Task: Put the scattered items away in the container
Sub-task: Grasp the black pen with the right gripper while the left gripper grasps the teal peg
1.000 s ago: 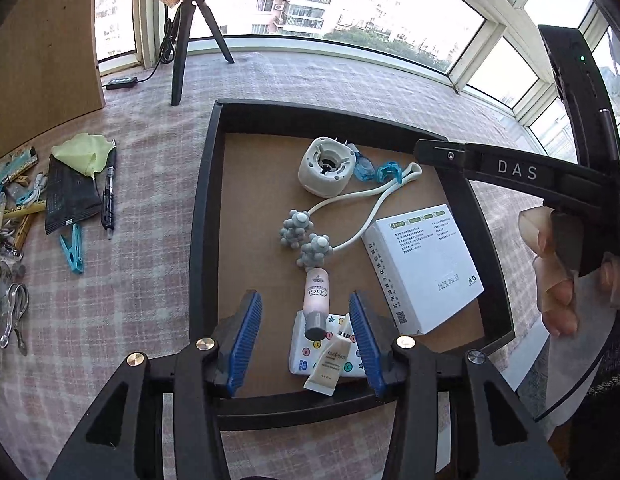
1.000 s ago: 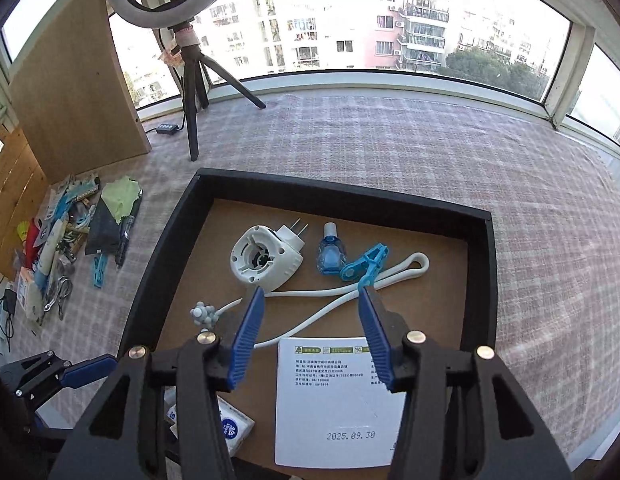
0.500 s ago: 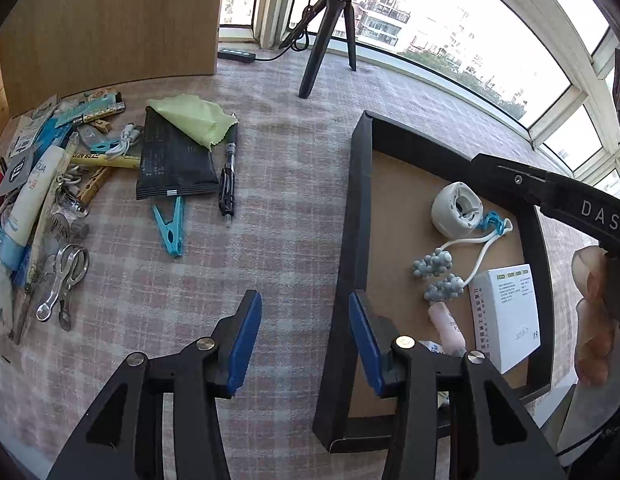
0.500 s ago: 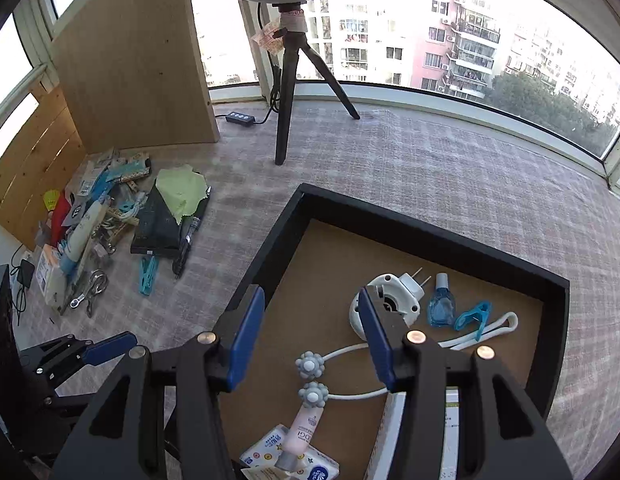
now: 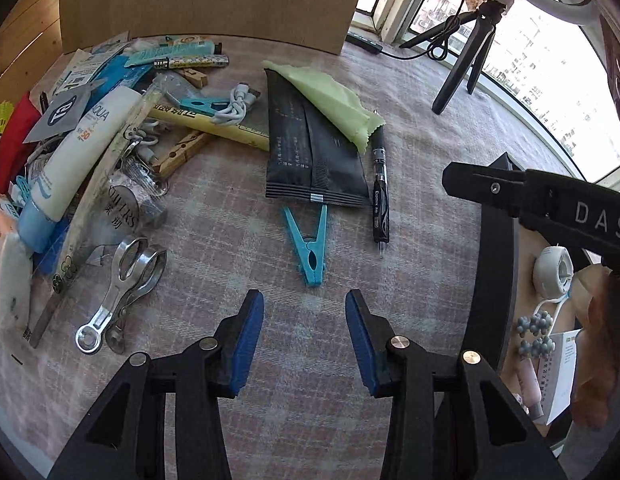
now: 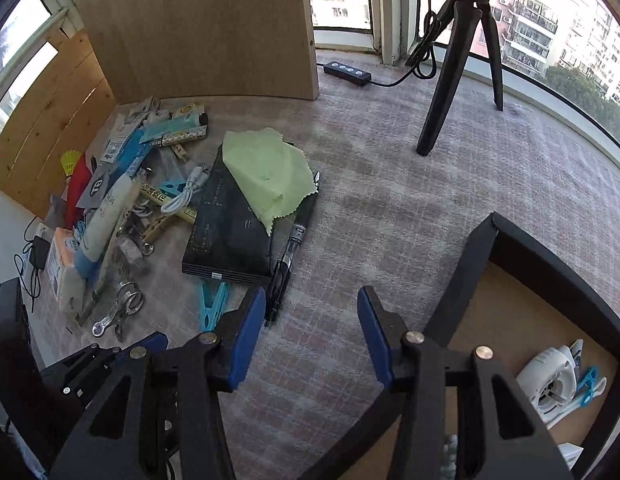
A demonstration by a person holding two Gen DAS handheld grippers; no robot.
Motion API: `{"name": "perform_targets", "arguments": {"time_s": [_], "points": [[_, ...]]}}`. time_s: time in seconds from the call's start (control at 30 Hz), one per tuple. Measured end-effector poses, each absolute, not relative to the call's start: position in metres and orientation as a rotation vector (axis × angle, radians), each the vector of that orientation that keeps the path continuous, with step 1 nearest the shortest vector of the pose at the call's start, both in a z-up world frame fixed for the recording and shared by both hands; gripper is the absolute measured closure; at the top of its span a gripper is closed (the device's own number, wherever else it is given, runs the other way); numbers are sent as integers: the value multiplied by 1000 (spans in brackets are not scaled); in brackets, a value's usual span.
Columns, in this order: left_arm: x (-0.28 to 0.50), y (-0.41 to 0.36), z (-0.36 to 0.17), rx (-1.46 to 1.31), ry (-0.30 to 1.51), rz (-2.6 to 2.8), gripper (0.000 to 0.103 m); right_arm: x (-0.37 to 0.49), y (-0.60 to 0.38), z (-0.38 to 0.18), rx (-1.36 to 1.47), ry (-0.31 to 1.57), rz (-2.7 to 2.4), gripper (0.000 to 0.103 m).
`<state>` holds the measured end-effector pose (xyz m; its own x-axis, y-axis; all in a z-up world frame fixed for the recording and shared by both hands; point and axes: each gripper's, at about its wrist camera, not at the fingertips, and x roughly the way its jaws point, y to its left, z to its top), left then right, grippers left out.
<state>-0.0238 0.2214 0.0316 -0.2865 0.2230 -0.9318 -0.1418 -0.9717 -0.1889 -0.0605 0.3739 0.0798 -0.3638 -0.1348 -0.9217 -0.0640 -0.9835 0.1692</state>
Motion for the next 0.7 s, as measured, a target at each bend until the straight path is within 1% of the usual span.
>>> {"name": "perform_targets", "arguments": {"time_s": [0.03, 0.07, 0.1, 0.17, 0.33, 0.43, 0.57, 0.63, 0.67, 0.7], "points": [[-26, 222, 29, -1723, -100, 2345, 65, -67, 372, 75, 1768, -276, -2538, 56], [-29, 223, 27, -1728, -97, 2343, 67, -74, 371, 69, 1794, -280, -2534, 59], [-31, 223, 25, -1732, -93, 2343, 68, -80, 371, 64, 1818, -290, -2533, 63], [-34, 224, 22, -1736, -94, 2340, 69, -90, 372, 56, 1853, -322, -2521, 68], [-42, 228, 12, -1757, -87, 2328, 69, -111, 373, 41, 1906, -376, -2502, 68], [-45, 231, 11, -1750, -70, 2339, 69, -118, 371, 35, 1937, -357, -2511, 68], [-50, 234, 11, -1744, -60, 2347, 70, -123, 370, 28, 1956, -421, -2475, 68], [-50, 236, 11, -1740, -36, 2364, 75, -125, 368, 26, 1961, -411, -2481, 69], [-51, 237, 11, -1739, -24, 2371, 79, -125, 366, 26, 1961, -390, -2494, 72], [-51, 239, 11, -1737, -12, 2378, 79, -126, 364, 26, 1967, -365, -2500, 76]]}}
